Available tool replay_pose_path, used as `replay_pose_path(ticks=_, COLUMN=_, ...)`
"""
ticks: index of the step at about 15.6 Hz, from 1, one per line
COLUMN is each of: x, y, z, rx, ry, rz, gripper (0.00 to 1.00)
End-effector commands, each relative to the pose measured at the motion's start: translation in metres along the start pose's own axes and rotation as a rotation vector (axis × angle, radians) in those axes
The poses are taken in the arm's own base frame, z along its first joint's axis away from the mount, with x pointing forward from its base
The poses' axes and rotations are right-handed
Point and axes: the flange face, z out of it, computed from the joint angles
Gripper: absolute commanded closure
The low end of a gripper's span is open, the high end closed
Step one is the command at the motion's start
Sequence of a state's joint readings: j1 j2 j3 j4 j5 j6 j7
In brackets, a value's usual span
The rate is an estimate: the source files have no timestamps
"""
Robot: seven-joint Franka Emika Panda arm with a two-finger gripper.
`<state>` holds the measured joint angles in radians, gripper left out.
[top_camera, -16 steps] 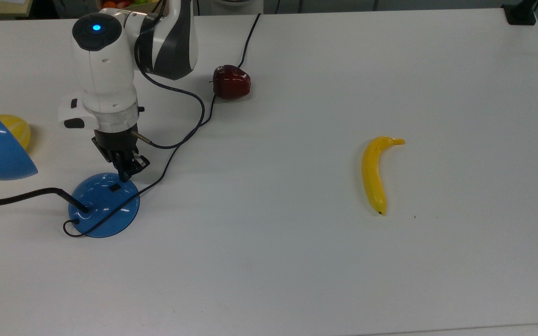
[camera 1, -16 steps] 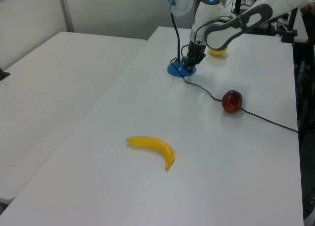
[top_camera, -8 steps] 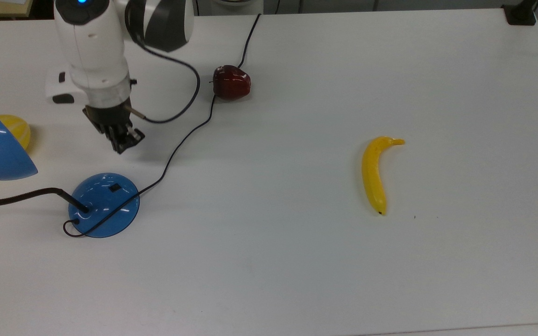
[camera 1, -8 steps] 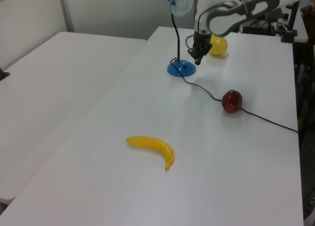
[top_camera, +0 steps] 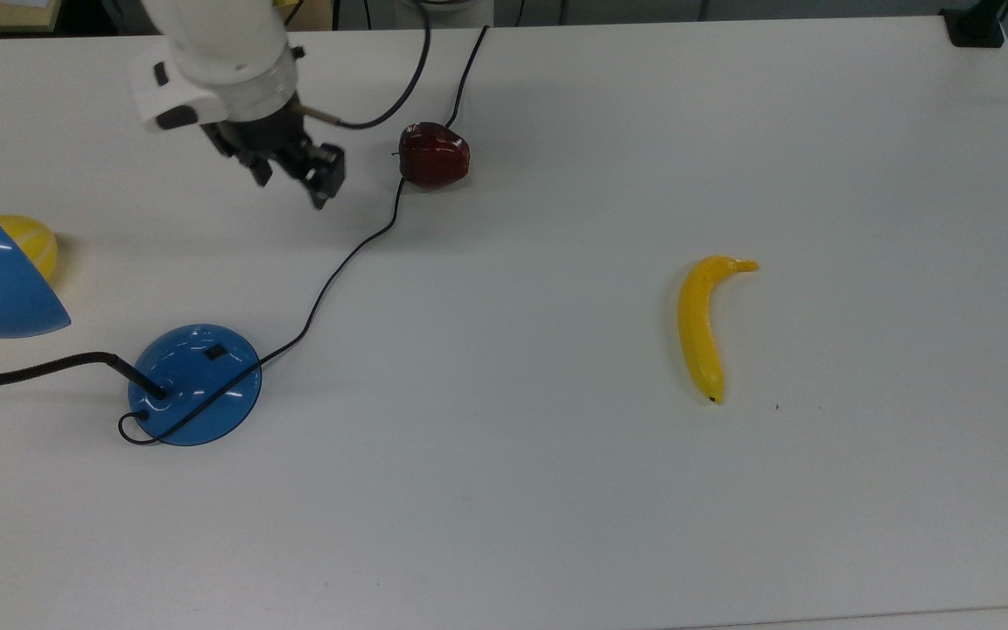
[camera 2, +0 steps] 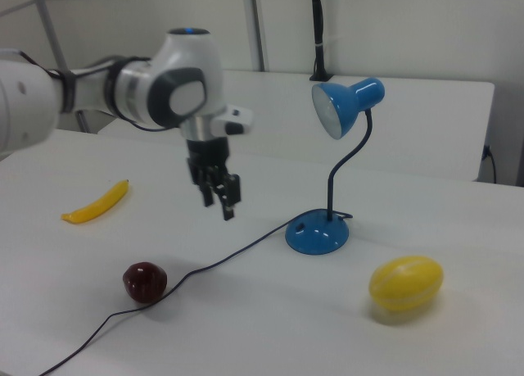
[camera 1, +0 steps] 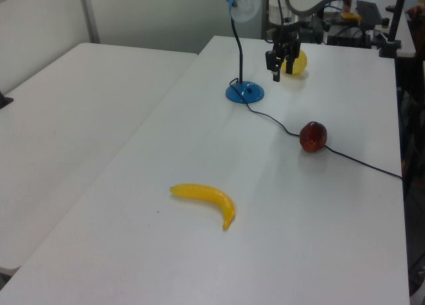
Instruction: Turn off lamp
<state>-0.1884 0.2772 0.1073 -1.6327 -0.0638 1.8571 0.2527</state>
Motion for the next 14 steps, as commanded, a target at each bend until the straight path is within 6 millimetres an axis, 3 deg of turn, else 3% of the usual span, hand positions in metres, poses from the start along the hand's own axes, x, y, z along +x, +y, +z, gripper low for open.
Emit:
replay_pose_path(ticks=1, x=-0.042, y=-0.014, z=-0.033, rx=-0.004, ry=-0.07, rz=-0.173, gripper=0.0)
replay_pose_path(ticks=4, x=-0.069, y=-0.013, z=-0.063, rx=0.043, ry=-0.119, rz=-0.281, gripper=0.0)
replay_pose_path(ticks=7, x=-0.082, y=-0.01, z=-0.084, rx=0.052, ry=-0.113, rz=-0.272, gripper=0.0)
replay_pose_path(ticks=14, x=-0.086, y=-0.009, z=-0.089, rx=0.052, ry=-0.118, rz=-0.265, gripper=0.0)
